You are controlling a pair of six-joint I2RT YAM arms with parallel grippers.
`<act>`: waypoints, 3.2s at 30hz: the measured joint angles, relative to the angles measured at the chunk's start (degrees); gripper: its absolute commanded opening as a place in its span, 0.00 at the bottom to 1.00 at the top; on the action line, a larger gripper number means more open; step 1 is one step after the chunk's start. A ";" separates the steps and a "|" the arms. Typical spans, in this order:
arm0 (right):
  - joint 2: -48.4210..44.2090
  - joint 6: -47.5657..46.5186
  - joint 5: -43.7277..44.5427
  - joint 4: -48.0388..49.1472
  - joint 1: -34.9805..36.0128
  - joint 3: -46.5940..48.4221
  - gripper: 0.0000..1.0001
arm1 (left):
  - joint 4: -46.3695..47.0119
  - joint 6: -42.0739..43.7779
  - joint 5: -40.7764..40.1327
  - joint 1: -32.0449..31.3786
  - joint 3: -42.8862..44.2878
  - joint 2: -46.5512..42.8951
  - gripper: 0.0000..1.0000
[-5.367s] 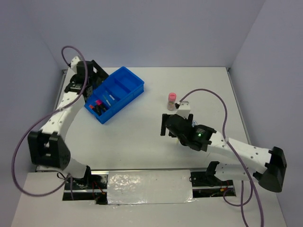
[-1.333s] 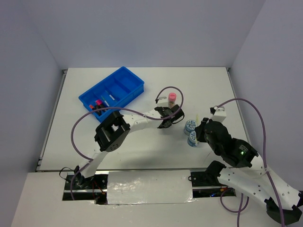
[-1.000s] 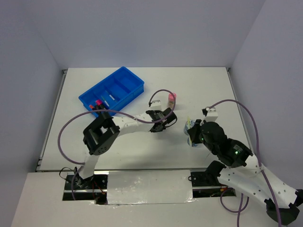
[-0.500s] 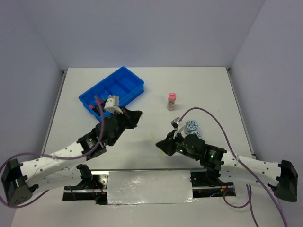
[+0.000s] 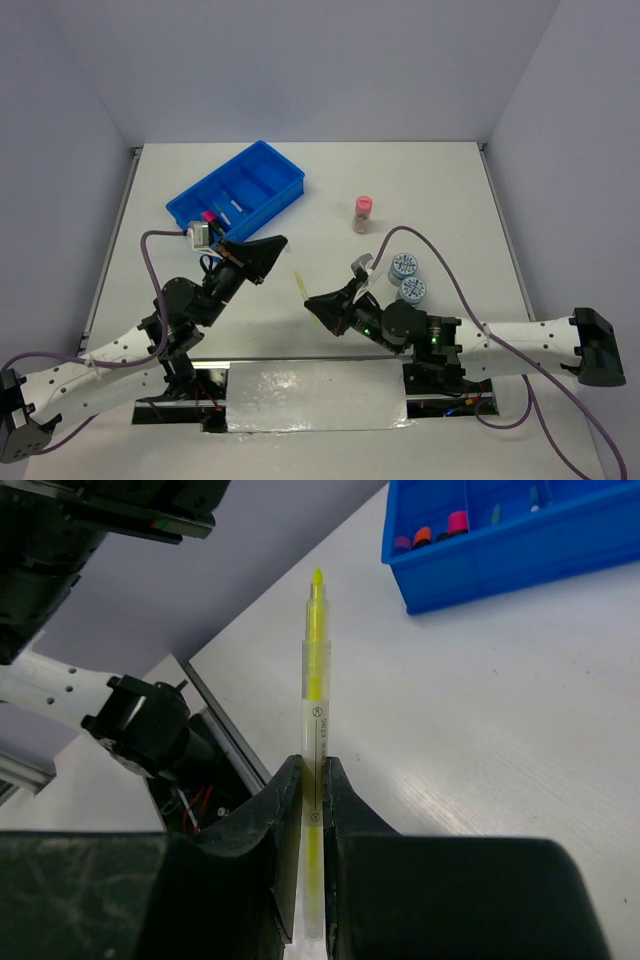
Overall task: Sort the stationery into containers
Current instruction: Close the pen cap on the pen.
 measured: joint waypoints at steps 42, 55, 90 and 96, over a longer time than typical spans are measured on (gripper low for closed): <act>3.08 -7.21 10.64 1.79 4.09 5.49 0.00 | 1.70 -7.85 2.89 0.00 -0.79 0.52 0.00; 3.54 -7.39 11.13 1.36 3.37 5.75 0.00 | 1.81 -9.16 4.33 0.00 -0.79 2.38 0.00; 7.30 -17.05 5.70 3.50 -0.76 11.19 0.00 | -9.20 -3.10 8.50 0.90 6.82 4.74 0.08; 6.27 -15.89 4.90 2.49 -0.98 11.19 0.06 | -8.04 -1.16 10.82 0.92 6.84 4.87 0.00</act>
